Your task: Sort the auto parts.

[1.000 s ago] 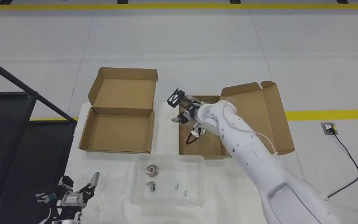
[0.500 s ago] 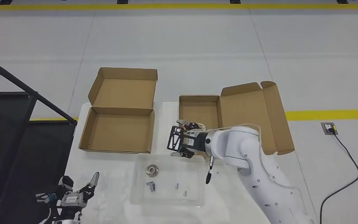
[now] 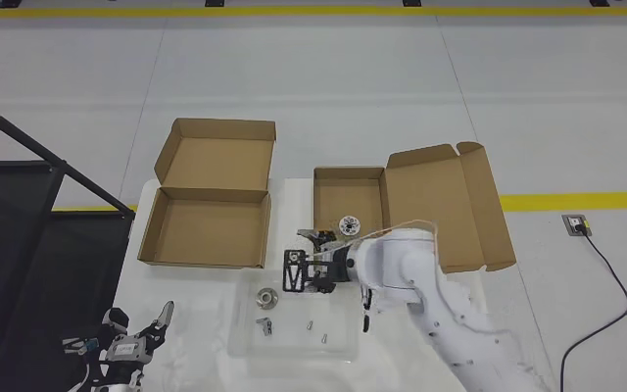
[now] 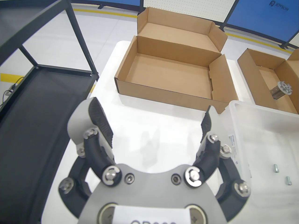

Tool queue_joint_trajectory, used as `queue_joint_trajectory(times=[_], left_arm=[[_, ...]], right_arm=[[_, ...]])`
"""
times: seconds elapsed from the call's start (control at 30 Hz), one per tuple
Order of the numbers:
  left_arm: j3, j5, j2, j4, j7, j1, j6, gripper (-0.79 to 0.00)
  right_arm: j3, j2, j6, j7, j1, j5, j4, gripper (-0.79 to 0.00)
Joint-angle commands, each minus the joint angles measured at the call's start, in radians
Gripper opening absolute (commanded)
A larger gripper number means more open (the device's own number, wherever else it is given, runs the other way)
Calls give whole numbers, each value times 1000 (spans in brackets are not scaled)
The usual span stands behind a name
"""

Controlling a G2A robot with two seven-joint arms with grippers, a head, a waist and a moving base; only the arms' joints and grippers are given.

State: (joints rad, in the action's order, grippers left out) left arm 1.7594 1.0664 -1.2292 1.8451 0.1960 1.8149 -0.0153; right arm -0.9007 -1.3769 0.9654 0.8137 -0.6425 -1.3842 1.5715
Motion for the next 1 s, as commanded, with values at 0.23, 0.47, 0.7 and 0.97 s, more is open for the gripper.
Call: queue_joint_trajectory(times=[0.23, 0.47, 0.7, 0.97], left_arm=[[0, 0, 0, 0, 0, 0, 0, 0], [0, 0, 0, 0, 0, 0, 0, 0], [0, 0, 0, 0, 0, 0, 0, 0], [0, 0, 0, 0, 0, 0, 0, 0]], right_arm=[[324, -56, -1, 42, 146, 30, -262, 0], [400, -72, 18, 23, 179, 90, -346, 0], [428, -70, 27, 14, 190, 88, -361, 0], [441, -67, -16, 17, 168, 14, -345, 0]])
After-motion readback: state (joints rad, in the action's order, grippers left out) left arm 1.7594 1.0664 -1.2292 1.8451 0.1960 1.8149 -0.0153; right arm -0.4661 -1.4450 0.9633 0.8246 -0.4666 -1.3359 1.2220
